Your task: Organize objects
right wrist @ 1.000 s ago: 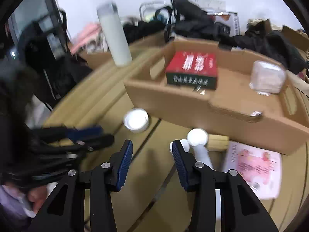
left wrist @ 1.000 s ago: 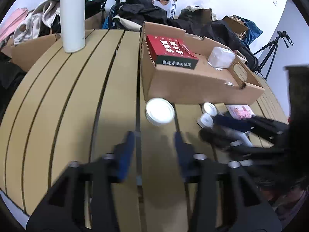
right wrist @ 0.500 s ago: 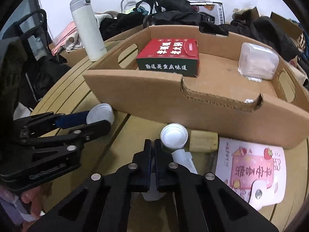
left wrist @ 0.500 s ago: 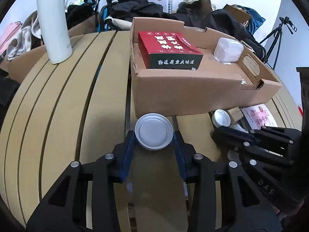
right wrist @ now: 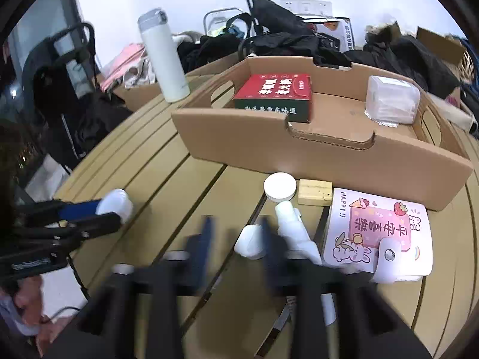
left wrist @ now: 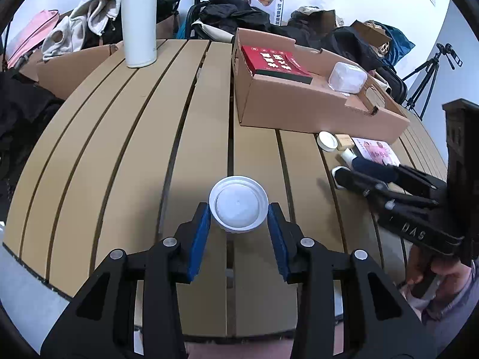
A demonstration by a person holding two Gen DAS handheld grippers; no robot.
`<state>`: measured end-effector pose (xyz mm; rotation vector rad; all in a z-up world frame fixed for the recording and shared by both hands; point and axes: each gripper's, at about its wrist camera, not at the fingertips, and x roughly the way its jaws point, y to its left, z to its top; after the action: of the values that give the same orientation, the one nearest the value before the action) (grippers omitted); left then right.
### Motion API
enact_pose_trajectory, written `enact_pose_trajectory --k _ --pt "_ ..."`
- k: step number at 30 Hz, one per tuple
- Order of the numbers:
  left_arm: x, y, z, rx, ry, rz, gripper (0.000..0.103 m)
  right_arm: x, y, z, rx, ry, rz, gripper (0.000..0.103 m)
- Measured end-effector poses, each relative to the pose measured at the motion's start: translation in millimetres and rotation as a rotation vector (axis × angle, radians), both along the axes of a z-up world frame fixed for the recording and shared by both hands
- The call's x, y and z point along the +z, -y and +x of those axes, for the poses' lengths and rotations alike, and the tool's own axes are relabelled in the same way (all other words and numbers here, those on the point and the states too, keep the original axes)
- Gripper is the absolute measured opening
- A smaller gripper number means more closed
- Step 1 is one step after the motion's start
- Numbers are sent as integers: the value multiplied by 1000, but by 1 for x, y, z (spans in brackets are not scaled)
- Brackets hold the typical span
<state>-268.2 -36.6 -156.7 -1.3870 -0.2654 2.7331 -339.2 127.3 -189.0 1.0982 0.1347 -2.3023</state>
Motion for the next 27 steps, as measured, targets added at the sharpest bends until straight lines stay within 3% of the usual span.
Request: enact_pose_trajectory --k 1,12,14,21,25,27 --pt "0 -1 0 0 2 -2 35 -1 2 1 4 -4 10 67" --pt "-5 -8 0 -25 8 -11 36 -14 13 3 -4 -48 148 66" --pt "-6 -8 0 -24 12 -12 36 -16 16 2 10 -35 169 32" --pt "15 -14 10 -42 -23 -19 35 -11 15 4 2 -31 174 32" --pt "51 -23 37 -55 -74 -21 35 36 0 33 -25 -87 120 32" --pt "71 -29 51 -60 -44 -16 35 65 -15 57 -53 -93 103 32"
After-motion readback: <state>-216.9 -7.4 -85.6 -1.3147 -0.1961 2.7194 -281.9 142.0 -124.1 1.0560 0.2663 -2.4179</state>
